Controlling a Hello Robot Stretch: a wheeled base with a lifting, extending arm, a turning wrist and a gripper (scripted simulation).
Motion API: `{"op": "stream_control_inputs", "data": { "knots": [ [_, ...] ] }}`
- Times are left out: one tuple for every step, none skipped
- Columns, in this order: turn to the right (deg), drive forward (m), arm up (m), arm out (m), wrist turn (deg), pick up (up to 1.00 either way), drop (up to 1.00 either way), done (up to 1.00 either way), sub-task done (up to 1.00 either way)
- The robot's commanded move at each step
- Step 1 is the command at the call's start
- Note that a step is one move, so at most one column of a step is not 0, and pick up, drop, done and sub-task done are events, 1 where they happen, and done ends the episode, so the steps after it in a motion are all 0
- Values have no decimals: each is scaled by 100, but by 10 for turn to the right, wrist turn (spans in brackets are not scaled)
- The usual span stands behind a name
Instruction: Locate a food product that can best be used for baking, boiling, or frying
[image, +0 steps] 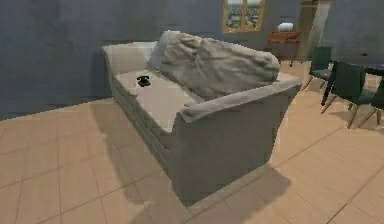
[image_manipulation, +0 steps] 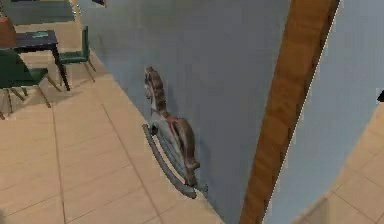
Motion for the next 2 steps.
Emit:
{"op": "stream_control_inputs", "data": {
  "knots": [
    [450, 0, 0, 0, 0, 0, 0, 0, 0],
    [0, 100, 0, 0, 0, 0, 0, 0, 0]
  ]
}}
